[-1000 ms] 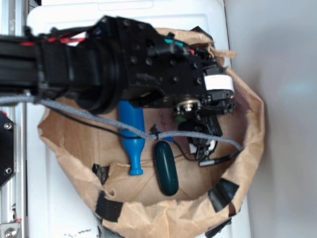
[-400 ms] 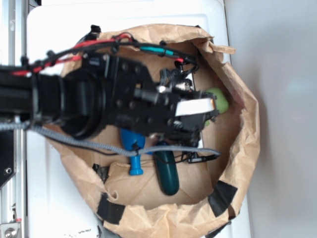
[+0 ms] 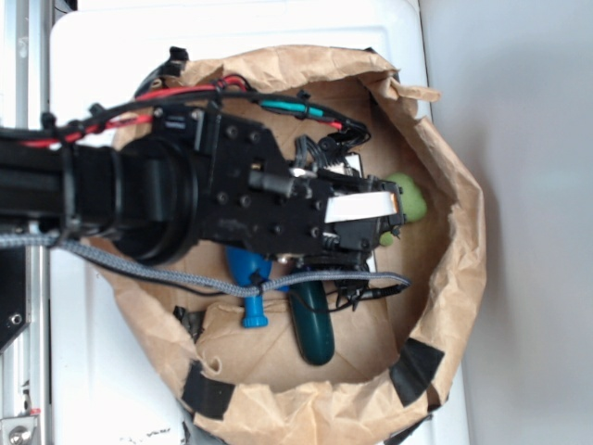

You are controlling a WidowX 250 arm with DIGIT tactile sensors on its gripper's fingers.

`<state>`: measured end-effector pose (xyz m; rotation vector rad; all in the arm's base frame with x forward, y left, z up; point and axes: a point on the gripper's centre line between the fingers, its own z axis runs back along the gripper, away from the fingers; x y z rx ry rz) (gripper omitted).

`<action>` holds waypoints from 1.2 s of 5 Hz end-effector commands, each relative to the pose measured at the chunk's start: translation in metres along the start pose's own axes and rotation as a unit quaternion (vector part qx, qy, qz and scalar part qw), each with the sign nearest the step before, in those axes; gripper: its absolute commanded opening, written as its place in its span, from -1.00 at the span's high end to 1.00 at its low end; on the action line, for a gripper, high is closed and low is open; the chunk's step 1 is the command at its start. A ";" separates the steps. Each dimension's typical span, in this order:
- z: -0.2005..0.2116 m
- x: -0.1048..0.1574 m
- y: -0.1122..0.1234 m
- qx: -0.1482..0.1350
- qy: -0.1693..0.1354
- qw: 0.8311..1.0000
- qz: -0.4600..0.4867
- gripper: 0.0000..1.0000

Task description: Grab the green animal.

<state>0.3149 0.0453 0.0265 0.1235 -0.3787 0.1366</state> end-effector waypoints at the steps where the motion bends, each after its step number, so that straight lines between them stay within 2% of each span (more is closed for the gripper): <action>1: 0.053 -0.004 0.003 -0.077 0.005 0.997 -0.029 1.00; 2: 0.108 -0.027 0.014 -0.155 0.022 0.985 -0.074 1.00; 3: 0.127 -0.031 0.028 -0.180 0.047 0.980 -0.077 1.00; 4: 0.143 -0.035 0.035 -0.186 0.030 0.979 -0.073 1.00; 5: 0.149 -0.033 0.039 -0.204 0.038 0.975 -0.078 1.00; 6: 0.147 -0.035 0.033 -0.171 0.011 0.981 -0.088 1.00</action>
